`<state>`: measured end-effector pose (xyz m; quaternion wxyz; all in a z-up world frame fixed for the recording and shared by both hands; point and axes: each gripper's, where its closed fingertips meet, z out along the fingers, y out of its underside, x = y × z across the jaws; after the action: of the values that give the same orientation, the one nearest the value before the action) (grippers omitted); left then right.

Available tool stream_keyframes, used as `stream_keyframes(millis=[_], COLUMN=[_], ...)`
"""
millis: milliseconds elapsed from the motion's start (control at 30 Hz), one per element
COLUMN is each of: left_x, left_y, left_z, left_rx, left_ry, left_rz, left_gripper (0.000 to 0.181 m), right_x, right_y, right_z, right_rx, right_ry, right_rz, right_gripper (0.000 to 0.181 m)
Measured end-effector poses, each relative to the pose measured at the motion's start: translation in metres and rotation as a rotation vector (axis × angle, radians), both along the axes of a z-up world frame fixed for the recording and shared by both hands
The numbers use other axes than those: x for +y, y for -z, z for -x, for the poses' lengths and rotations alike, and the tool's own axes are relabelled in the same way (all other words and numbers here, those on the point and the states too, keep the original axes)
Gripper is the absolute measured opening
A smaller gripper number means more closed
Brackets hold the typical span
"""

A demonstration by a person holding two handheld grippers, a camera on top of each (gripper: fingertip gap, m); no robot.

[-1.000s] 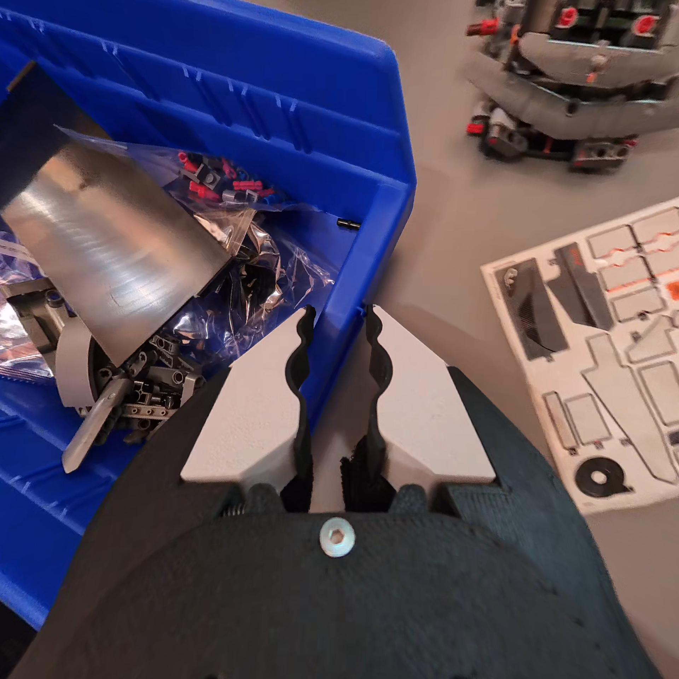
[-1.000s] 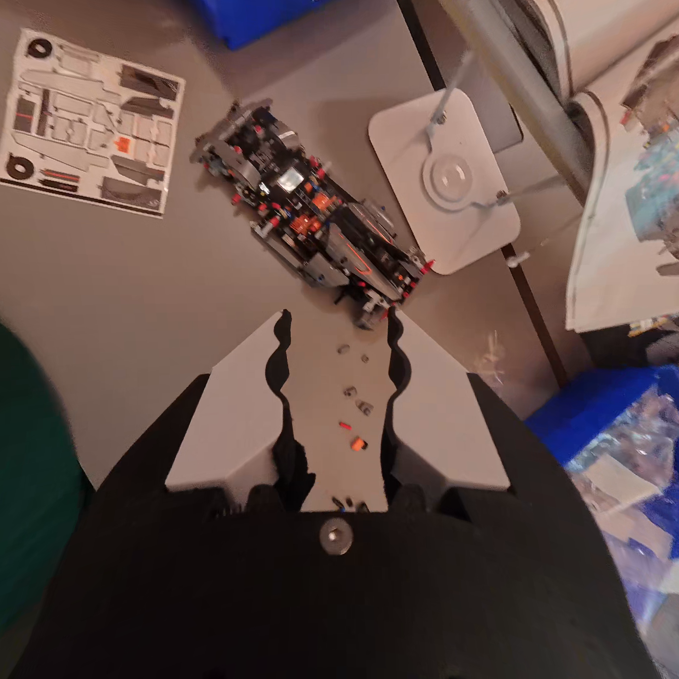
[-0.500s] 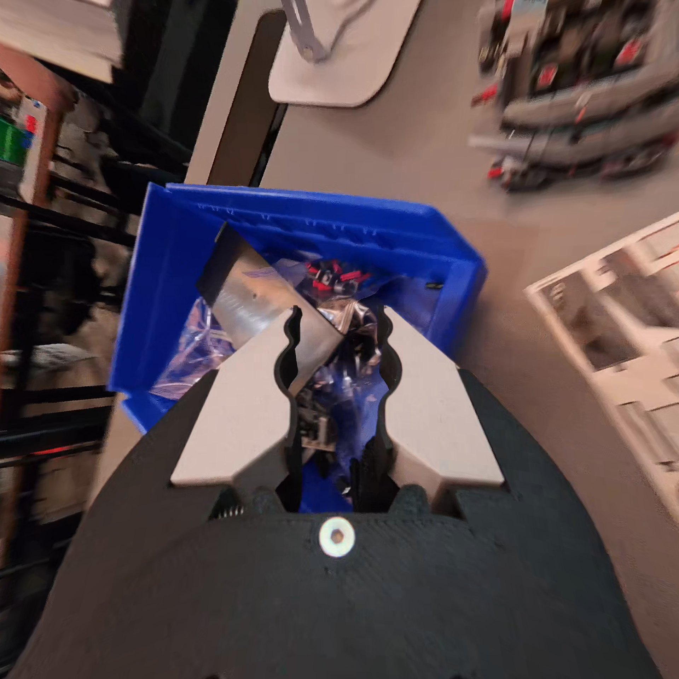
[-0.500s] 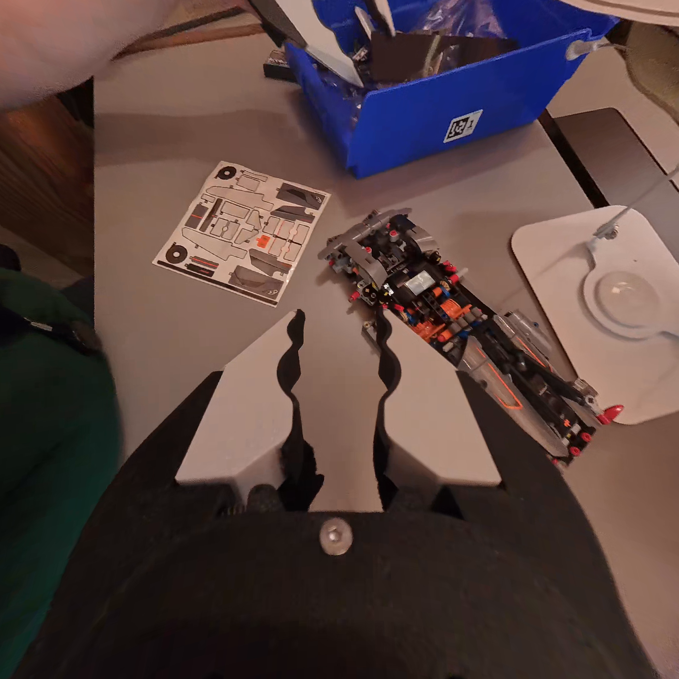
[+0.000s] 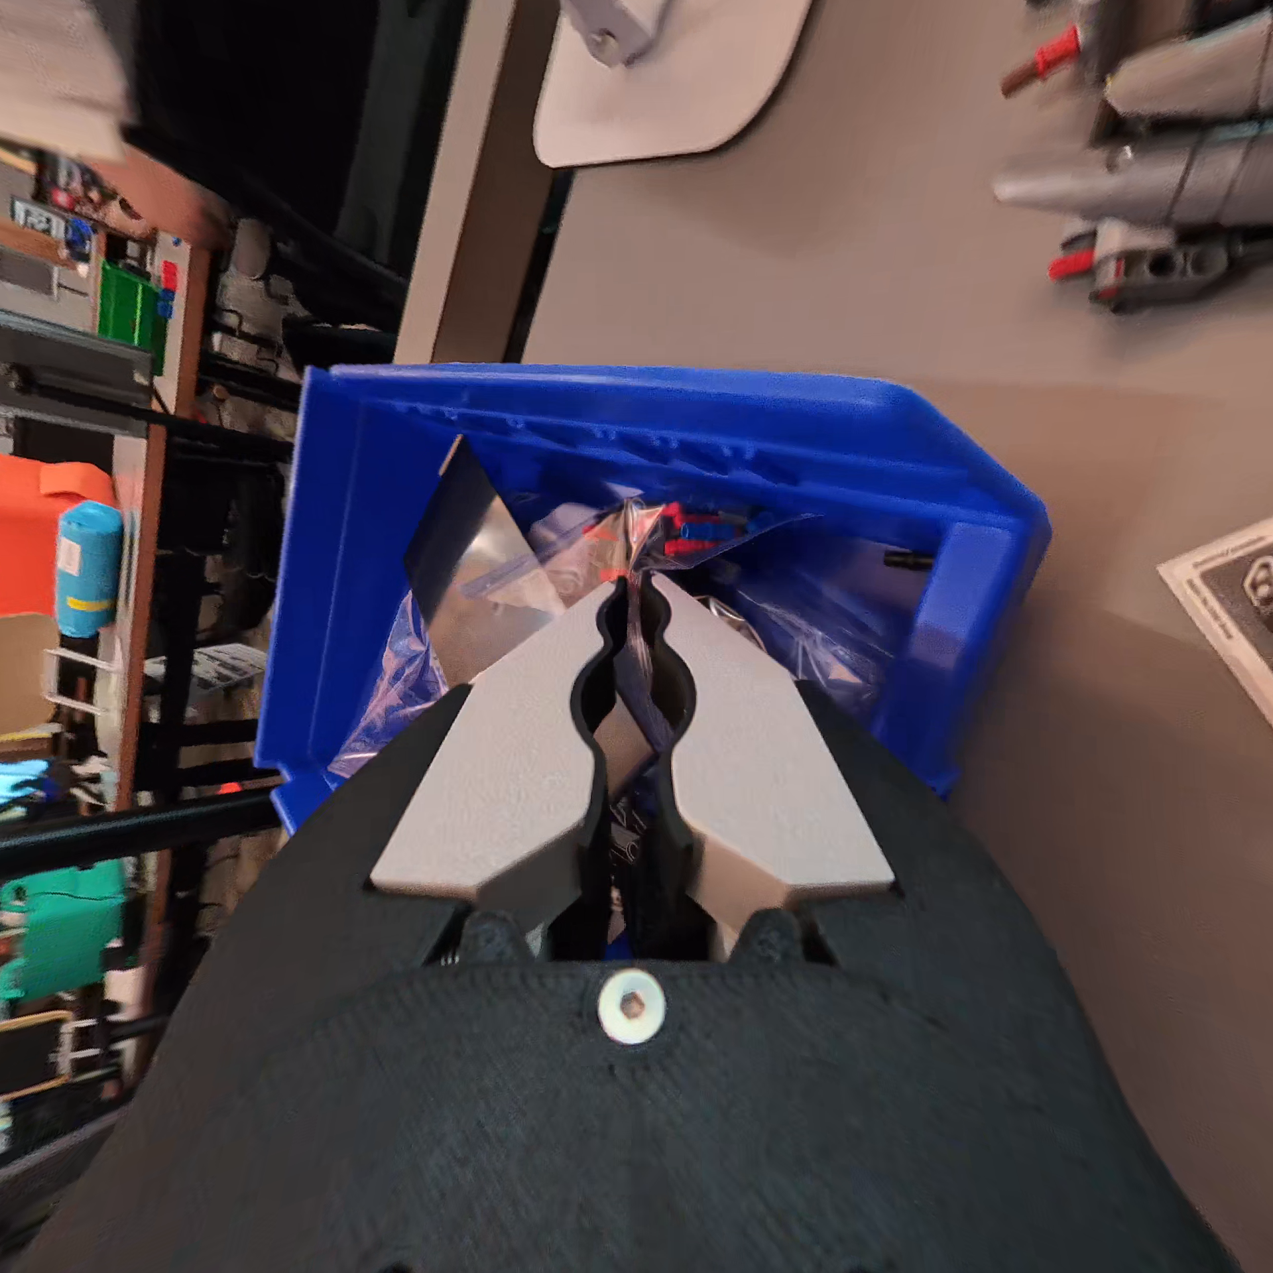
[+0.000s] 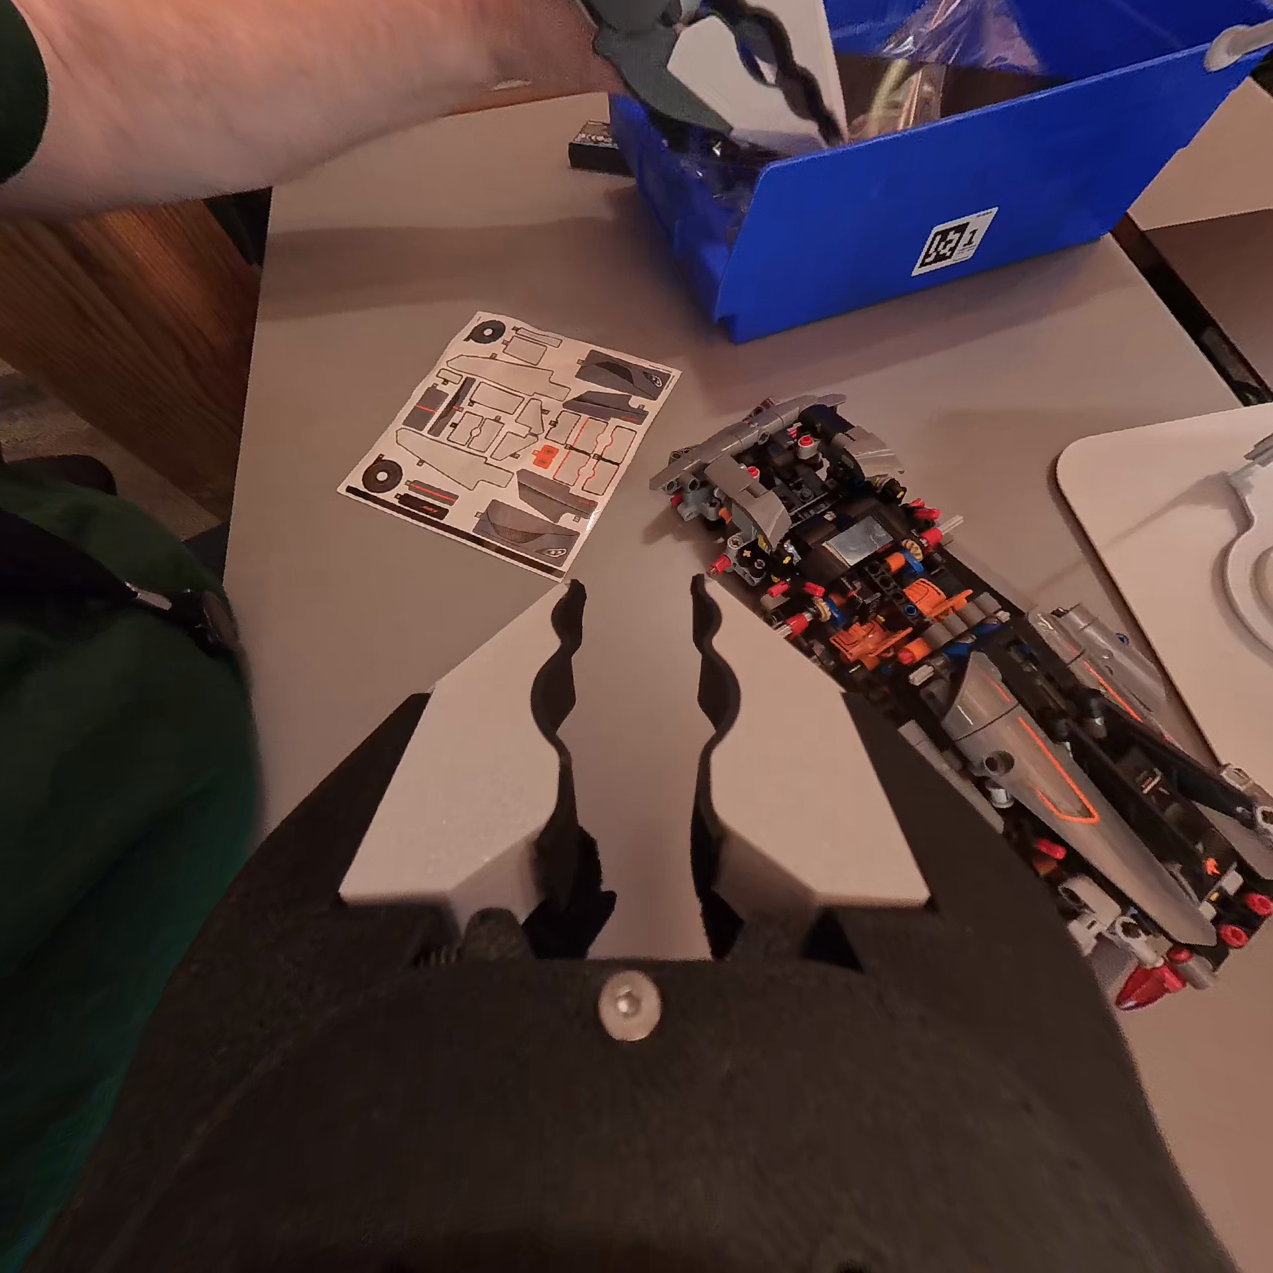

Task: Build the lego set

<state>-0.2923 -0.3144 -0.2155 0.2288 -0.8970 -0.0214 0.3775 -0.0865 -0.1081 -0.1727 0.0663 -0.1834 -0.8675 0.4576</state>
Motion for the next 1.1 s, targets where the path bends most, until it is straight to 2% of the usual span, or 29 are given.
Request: stream_keyframes(millis=[167, 367, 567, 633, 700, 833, 933, 1100], left_x=[-0.011, -0.022, -0.028, -0.033, -0.038, -0.048, -0.055, -0.047], left_y=[-0.035, -0.064, -0.100, -0.103, -0.095, -0.085, -0.094, -0.113], left_z=[0.008, 0.015, 0.013, 0.017, 0.024, 0.038, 0.043, 0.033], left_rx=[-0.041, -0.115, -0.188, -0.193, -0.254, -0.431, -0.480, -0.461], left_ry=[-0.069, -0.107, -0.146, -0.178, -0.221, -0.295, -0.318, -0.293], left_rz=[-0.237, -0.428, -0.584, -0.587, -0.603, -0.784, -0.903, -0.893], left_gripper=[0.000, 0.000, 0.000, 0.000, 0.000, 0.000, 0.000, 0.000], right_x=[0.000, -0.002, 0.000, 0.000, 0.000, 0.000, 0.001, -0.005], right_y=[0.002, 0.004, 0.000, 0.001, 0.001, 0.001, -0.002, -0.014], right_z=[-0.006, -0.013, -0.017, -0.020, -0.023, -0.030, -0.033, -0.026], right_rx=[-0.010, -0.028, -0.039, -0.040, -0.033, -0.031, -0.033, 0.020], right_ry=[-0.011, -0.017, 0.005, 0.003, -0.003, -0.011, -0.007, 0.015], right_rz=[0.026, 0.060, 0.109, 0.110, 0.115, 0.131, 0.152, 0.199], right_gripper=[0.028, 0.029, 0.044, 0.044, 0.043, 0.043, 0.043, 0.049])
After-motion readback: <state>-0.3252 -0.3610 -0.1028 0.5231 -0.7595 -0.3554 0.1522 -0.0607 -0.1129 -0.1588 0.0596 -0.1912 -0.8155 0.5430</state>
